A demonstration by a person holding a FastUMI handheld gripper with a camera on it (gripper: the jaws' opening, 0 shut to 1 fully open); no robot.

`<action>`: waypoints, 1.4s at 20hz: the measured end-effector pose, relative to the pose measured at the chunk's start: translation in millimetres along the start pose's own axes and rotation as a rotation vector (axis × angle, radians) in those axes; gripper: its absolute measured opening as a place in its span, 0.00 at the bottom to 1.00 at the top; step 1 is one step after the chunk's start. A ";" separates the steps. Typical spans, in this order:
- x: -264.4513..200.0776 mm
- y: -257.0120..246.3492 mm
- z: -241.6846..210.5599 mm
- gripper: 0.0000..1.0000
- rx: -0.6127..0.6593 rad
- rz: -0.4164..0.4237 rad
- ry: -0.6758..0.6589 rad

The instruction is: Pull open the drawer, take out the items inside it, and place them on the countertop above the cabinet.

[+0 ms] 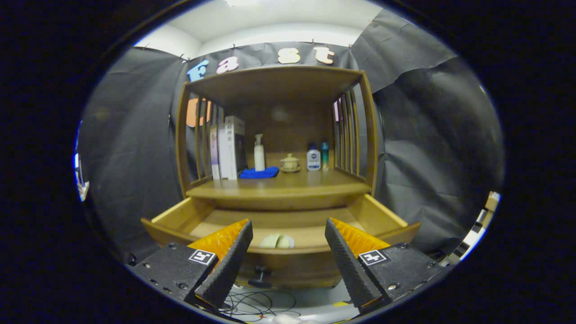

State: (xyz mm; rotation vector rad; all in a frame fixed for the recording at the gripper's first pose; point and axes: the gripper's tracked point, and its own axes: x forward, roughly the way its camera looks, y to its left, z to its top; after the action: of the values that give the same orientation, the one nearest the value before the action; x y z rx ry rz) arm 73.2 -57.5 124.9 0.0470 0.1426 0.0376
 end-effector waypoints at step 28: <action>114.3 29.2 -146.7 0.55 -0.100 -0.063 1.150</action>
State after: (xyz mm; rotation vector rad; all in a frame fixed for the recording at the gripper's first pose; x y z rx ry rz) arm 164.3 -17.2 -34.8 -0.0853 1.2911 0.0048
